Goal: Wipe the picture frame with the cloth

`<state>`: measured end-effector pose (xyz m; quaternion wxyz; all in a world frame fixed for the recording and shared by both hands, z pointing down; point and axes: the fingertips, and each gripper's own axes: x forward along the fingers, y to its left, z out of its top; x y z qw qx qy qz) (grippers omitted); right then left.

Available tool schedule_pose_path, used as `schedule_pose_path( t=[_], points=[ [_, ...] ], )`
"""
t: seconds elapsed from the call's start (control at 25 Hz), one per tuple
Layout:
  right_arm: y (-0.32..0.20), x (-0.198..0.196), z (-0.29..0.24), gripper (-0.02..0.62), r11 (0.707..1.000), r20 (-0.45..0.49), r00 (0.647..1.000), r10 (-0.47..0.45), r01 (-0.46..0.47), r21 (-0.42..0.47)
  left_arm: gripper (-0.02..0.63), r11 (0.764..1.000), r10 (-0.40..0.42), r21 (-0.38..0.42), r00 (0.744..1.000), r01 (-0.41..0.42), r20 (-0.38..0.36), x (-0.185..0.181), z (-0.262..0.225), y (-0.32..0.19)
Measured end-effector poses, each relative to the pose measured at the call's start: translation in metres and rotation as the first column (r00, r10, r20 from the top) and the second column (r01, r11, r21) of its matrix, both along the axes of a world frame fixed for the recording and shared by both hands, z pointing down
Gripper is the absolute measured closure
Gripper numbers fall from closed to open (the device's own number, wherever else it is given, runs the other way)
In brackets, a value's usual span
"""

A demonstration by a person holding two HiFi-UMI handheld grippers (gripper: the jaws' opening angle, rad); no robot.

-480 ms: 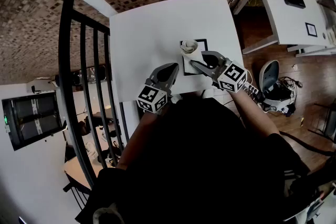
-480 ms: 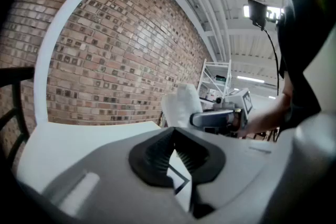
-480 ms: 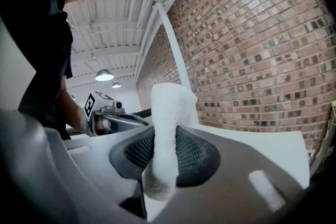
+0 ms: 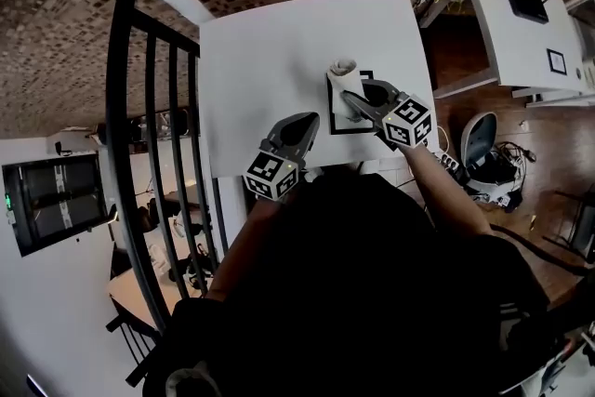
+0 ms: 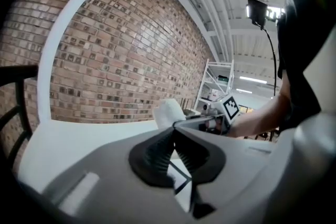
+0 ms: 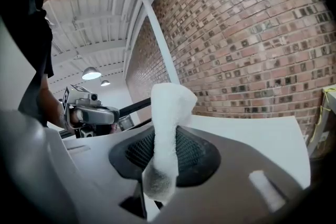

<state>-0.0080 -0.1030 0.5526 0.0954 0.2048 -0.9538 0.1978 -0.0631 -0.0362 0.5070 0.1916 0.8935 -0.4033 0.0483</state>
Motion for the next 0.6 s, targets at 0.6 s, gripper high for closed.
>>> schedule_pose_path(
  t=[0.6],
  points=[
    [-0.056,-0.038,0.141,0.499,0.948,-0.223,0.975,-0.015,-0.057,-0.314,0.606,0.999,-0.010,-0.031,1.000,0.011,0.012,-0.001,0.009,-0.009]
  ],
)
